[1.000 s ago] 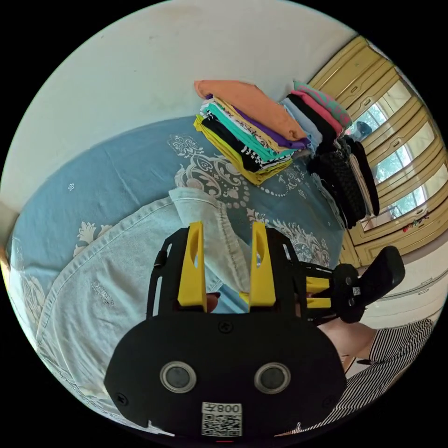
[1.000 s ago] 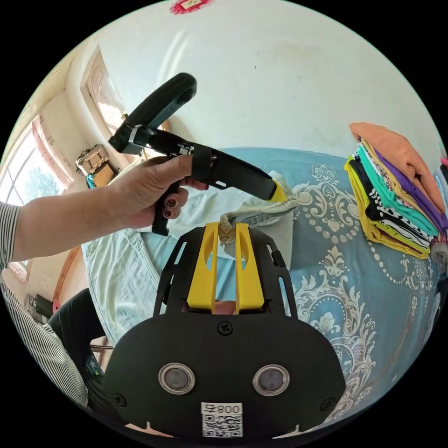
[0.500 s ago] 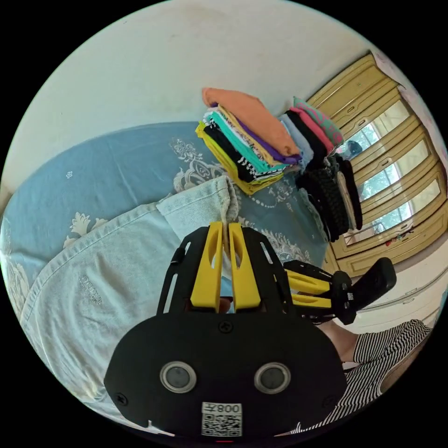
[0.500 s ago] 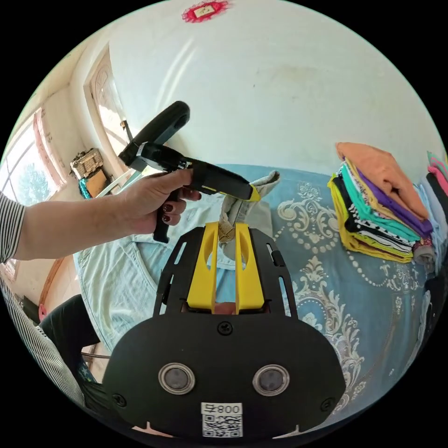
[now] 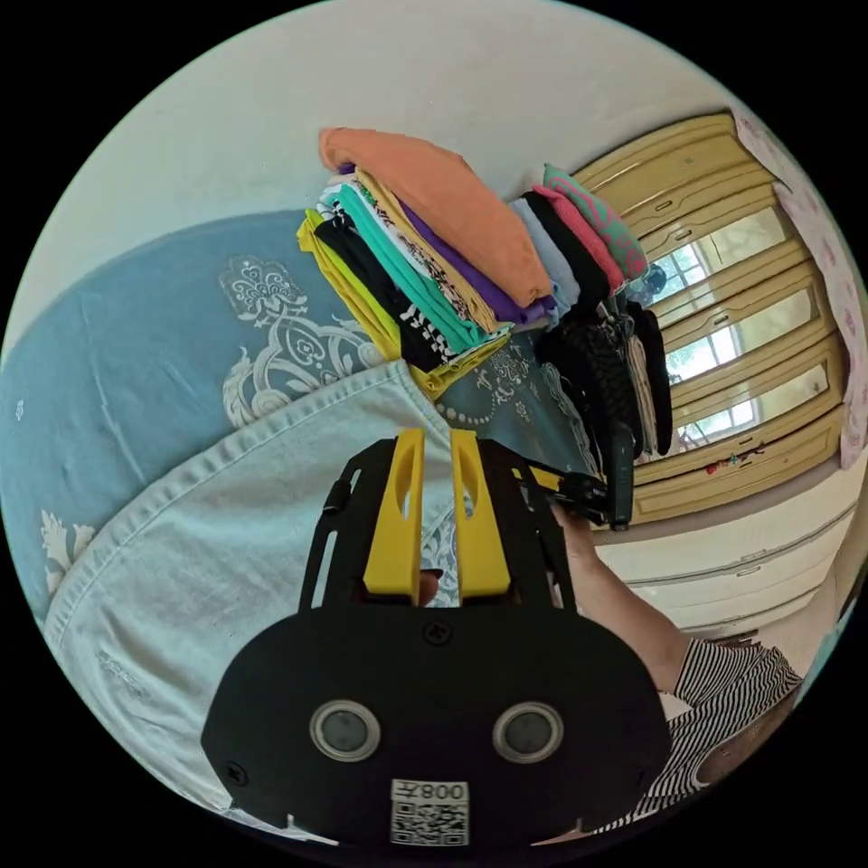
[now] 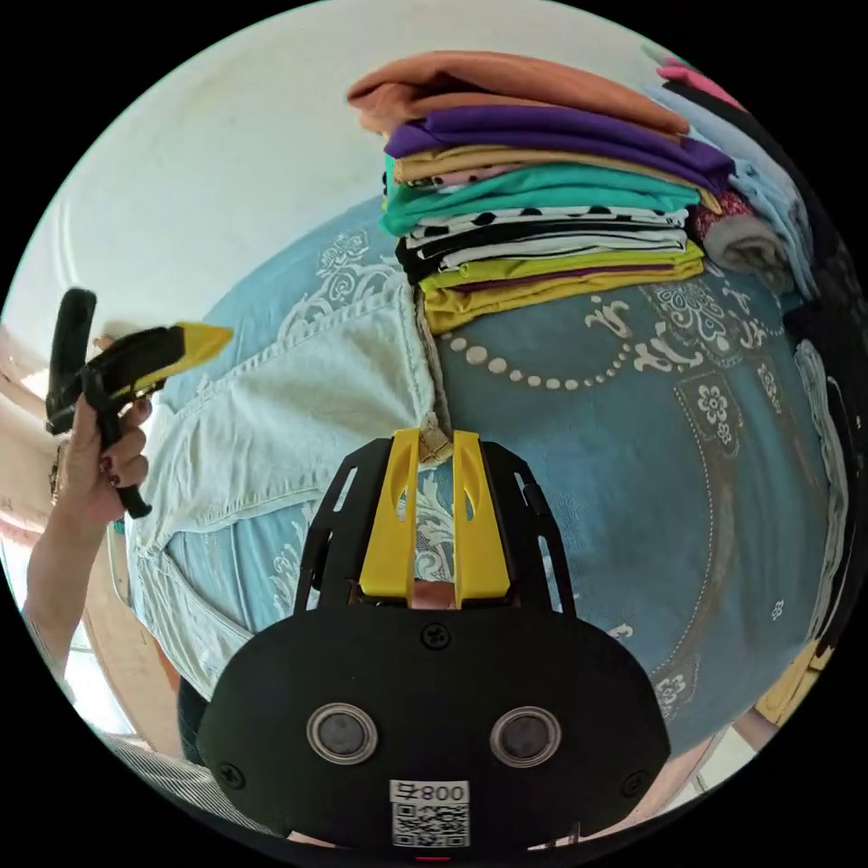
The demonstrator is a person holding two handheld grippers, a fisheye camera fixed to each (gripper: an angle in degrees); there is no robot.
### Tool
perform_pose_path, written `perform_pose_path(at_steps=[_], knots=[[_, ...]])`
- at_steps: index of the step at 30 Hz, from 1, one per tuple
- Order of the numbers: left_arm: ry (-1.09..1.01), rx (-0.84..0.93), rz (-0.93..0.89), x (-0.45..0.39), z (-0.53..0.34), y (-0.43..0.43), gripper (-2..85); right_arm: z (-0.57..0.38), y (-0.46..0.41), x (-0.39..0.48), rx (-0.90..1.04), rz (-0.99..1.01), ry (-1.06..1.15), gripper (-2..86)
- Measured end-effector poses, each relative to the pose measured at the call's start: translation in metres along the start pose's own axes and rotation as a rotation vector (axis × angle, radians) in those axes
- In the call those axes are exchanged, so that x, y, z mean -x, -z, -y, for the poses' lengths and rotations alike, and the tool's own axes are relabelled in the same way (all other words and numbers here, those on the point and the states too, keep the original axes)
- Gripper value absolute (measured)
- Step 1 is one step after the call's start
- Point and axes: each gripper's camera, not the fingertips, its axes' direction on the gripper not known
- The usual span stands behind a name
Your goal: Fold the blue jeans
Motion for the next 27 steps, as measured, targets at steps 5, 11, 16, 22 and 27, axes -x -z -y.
perform_pose_path(at_steps=[5,11,16,22,27], knots=[[-0.058,0.118,-0.084,-0.008,-0.094,-0.005,8.3,-0.027,0.056,-0.056,-0.165,0.076,-0.093,3.5],[-0.241,0.306,0.006,-0.059,-0.161,-0.042,10.0,-0.123,0.097,-0.069,-0.051,-0.011,-0.012,6.7],[-0.365,0.430,0.253,-0.086,-0.197,-0.056,8.9,-0.154,0.066,-0.051,0.105,-0.029,0.034,8.0],[-0.345,0.461,0.317,-0.099,-0.215,-0.047,3.1,-0.140,0.035,-0.023,0.184,-0.088,0.077,4.0],[-0.314,0.345,0.307,-0.106,-0.224,-0.004,1.3,-0.123,0.056,-0.014,0.093,0.000,0.084,1.2]])
